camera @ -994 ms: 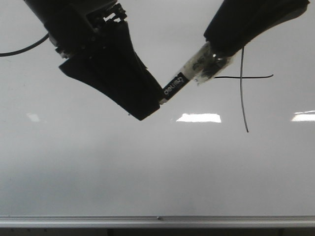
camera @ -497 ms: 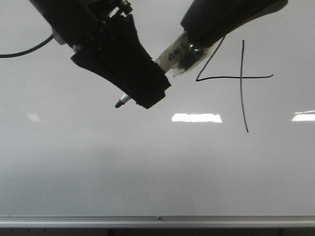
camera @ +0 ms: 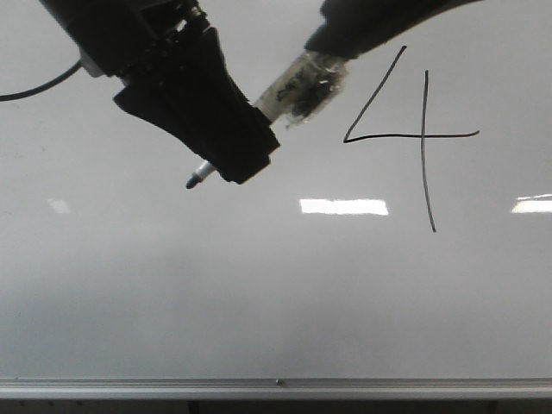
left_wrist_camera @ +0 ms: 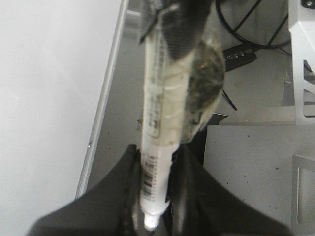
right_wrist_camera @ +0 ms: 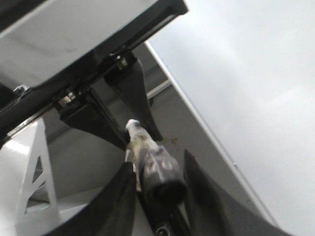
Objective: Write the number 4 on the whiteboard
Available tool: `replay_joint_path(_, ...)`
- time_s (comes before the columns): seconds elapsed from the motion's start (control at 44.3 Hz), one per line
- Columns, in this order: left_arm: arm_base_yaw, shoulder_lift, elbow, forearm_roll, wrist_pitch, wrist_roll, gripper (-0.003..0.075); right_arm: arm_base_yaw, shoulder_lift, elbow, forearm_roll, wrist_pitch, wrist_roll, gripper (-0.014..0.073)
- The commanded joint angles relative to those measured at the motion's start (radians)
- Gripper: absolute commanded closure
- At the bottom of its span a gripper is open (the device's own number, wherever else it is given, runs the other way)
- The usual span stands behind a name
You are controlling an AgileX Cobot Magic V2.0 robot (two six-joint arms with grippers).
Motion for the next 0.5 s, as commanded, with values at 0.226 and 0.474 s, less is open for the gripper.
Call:
replay_joint_path(0.226,0.248,-0.09,0.031,0.179,-0.16,-0.335,0.0741,-0.211,-0.367,0.169,0.026,-0.211,-0.004,0.0519)
replay_joint_path(0.474,0.428,-0.187,0.146,0.852,-0.334,-1.09,0.0741,-0.234,-0.585,0.358,0.026,-0.328,-0.004,0.0699)
